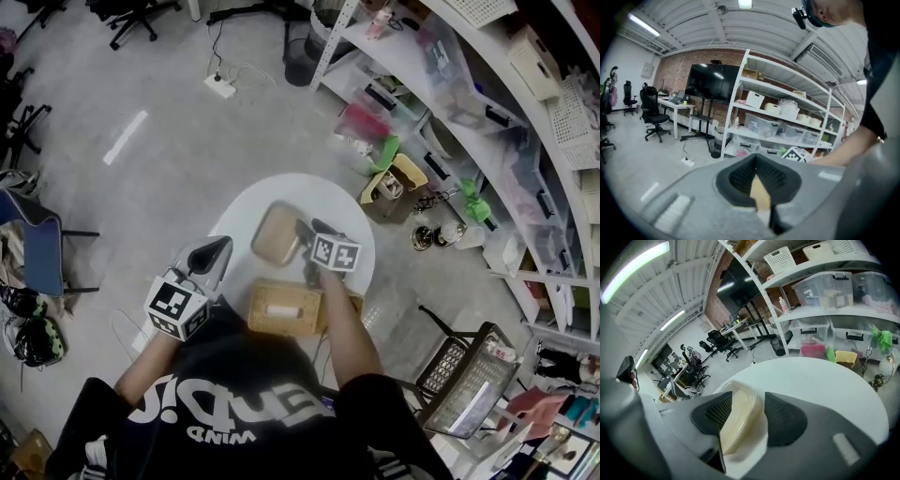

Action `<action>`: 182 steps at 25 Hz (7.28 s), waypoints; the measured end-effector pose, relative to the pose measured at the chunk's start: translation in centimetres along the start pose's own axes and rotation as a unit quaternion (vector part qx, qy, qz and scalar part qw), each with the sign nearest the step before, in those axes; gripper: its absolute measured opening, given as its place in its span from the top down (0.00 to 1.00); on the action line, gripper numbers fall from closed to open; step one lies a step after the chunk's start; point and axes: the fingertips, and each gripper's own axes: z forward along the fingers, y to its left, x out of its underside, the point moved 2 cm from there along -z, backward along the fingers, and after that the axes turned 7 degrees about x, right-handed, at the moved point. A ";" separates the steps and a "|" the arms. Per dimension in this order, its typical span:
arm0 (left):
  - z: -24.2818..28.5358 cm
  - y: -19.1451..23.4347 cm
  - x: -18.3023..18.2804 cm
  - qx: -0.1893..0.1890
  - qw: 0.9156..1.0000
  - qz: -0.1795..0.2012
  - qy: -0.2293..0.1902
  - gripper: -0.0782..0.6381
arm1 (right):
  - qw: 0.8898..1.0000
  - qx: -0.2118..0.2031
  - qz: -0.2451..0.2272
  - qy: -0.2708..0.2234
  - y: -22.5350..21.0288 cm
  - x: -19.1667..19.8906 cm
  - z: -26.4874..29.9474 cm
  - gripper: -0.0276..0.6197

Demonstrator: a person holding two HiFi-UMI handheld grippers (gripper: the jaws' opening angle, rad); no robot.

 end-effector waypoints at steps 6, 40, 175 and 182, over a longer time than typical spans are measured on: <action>0.4 0.4 0.2 0.004 1.000 -0.005 0.005 0.89 | 1.000 -0.005 0.005 0.020 0.0 0.7 1.2 0.64; 0.2 0.8 0.3 0.013 1.000 -0.012 0.000 0.89 | 0.999 0.026 -0.040 0.009 0.1 0.4 0.4 0.73; -15.9 -22.0 4.2 0.024 0.994 0.034 -0.098 0.89 | 0.929 0.071 -0.095 -0.351 11.2 15.5 -43.3 0.90; -15.5 -21.5 4.5 0.023 0.995 0.026 -0.096 0.89 | 0.930 0.069 -0.095 -0.348 11.0 15.2 -42.9 0.90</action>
